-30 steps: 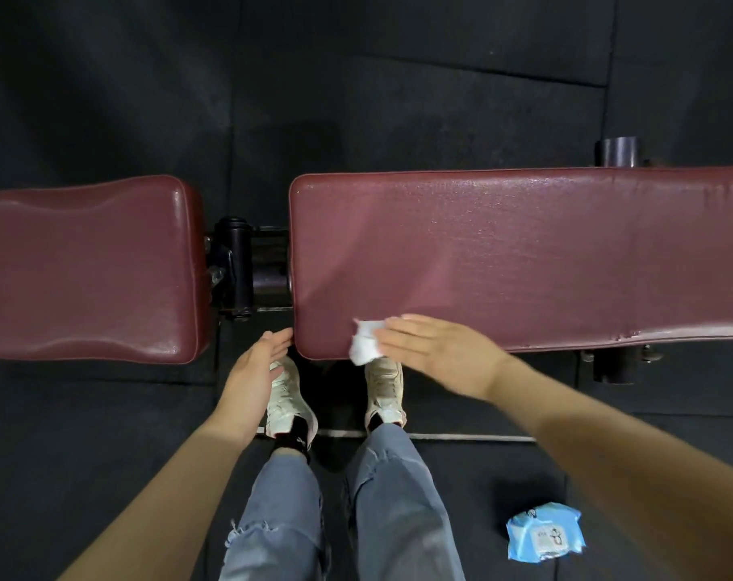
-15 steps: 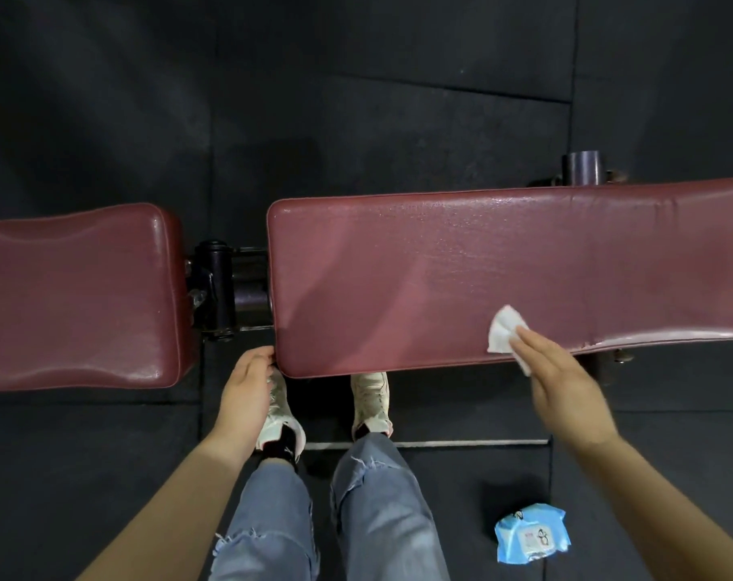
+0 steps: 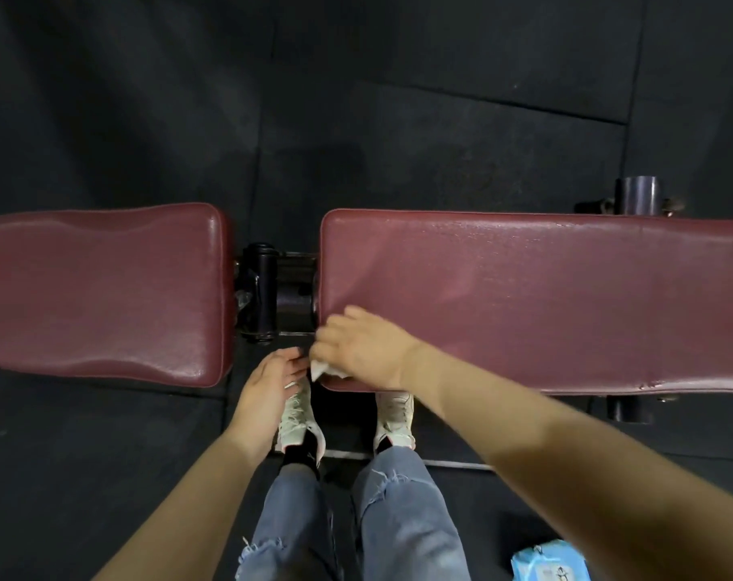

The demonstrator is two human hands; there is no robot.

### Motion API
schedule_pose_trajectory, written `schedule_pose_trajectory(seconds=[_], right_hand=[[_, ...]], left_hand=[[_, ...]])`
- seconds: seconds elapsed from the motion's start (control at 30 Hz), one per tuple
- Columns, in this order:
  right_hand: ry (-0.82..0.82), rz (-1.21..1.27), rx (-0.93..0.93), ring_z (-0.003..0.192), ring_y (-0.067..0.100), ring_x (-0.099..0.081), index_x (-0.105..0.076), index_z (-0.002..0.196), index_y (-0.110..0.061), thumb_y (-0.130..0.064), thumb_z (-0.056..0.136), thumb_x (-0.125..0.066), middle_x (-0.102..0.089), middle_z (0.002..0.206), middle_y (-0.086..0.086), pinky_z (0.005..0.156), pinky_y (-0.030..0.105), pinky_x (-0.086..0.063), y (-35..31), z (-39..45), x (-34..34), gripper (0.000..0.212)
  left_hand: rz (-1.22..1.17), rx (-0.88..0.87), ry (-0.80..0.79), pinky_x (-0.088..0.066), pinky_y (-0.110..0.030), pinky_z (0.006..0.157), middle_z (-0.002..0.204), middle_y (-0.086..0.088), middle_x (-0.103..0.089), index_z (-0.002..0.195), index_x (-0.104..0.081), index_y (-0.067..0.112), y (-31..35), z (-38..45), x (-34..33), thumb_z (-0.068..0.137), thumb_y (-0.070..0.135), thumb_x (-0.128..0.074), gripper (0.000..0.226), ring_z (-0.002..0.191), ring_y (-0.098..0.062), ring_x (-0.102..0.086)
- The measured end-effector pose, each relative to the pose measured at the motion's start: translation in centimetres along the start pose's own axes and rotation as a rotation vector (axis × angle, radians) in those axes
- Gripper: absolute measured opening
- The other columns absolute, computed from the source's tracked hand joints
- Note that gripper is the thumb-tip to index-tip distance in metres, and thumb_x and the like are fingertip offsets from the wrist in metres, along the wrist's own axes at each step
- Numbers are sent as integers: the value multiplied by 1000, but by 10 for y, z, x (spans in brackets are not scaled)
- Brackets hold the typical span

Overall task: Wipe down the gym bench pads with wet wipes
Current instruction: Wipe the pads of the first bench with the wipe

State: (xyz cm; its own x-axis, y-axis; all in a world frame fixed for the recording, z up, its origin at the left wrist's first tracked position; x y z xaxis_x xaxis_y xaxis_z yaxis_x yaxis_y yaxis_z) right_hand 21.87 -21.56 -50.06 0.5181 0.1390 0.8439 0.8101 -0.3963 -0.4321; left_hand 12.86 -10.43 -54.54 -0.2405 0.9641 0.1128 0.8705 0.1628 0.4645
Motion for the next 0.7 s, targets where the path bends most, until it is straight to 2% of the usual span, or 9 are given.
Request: schedule_pose_trajectory(seconds=[0.07,0.2,0.27,0.33,0.4,0.5,0.57,0.63,0.7], right_hand=[[126,-139,-124,93,21,-59,-65,107,-24,-19,86,-62,-65,101,-3,76,35,-40,41,20,25,21],[431,-140,-563,82,34,-57,-68,96,-11,-10,81,-63,-64,86,9,69,42,-41,116,38,78,17],[403,-109,-737,88,30,-56,-65,100,-12,-11,84,-60,-64,93,7,74,39,-37,121,36,75,17],[326,-95,-657,81,28,-58,-65,93,-17,-13,79,-65,-64,87,5,68,36,-38,90,33,54,14],[228,-44,-370,67,25,-60,-66,78,-21,-13,67,-74,-64,74,1,59,33,-40,34,14,21,16],[143,-60,-63,75,20,-59,-69,86,-19,-19,77,-68,-63,78,-4,70,31,-39,-27,-37,-21,10],[85,-104,46,78,17,-59,-70,90,-22,-21,82,-64,-64,82,-6,73,29,-37,-25,-42,-26,10],[100,-184,-10,76,17,-61,-69,84,-26,-23,77,-70,-66,81,-8,69,31,-40,8,-19,-6,8],[250,-253,-302,73,21,-61,-66,80,-25,-21,72,-72,-67,77,-4,65,32,-38,64,9,32,11]], left_hand=[[23,8,-22,-42,-38,109,122,-3,-66,122,-59,19,0,1,-2,106,23,-30,34,119,-17,-59],[30,-6,-18,-43,-33,105,125,-3,-63,131,-58,13,1,-1,-13,106,17,-30,37,120,-18,-57],[18,-10,-14,-44,-30,101,122,-2,-64,130,-59,13,1,-3,-18,106,16,-31,37,117,-16,-58],[3,-6,-11,-44,-28,97,122,-3,-64,131,-58,13,0,-4,-19,106,15,-32,36,115,-15,-58],[-8,5,-7,-45,-26,94,122,-3,-64,130,-59,14,-2,-6,-17,106,17,-33,35,113,-15,-59],[-7,-11,-8,-49,-27,95,118,-1,-67,121,-63,18,-2,-6,-19,105,17,-35,33,112,-15,-62],[-6,-25,8,-48,-25,92,115,2,-67,115,-65,22,-2,-7,-21,103,16,-35,33,110,-12,-62],[-19,-33,18,-46,-23,91,113,3,-68,110,-65,26,-3,-7,-22,104,17,-35,33,110,-11,-62],[-14,-42,16,-44,-22,90,117,3,-66,111,-64,30,-6,-7,-23,105,18,-34,33,112,-10,-60]])
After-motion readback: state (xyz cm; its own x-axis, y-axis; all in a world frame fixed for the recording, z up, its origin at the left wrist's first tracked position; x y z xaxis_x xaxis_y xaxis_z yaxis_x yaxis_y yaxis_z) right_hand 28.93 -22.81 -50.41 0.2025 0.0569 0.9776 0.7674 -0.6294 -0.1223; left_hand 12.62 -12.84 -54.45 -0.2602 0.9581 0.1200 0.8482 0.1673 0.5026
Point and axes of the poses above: each hand's wrist, its own z-axis towards the middle knuckle, its own x-axis out of the back of the hand, y = z × x, the point moved 7 cm from there along z, towards the middle knuckle
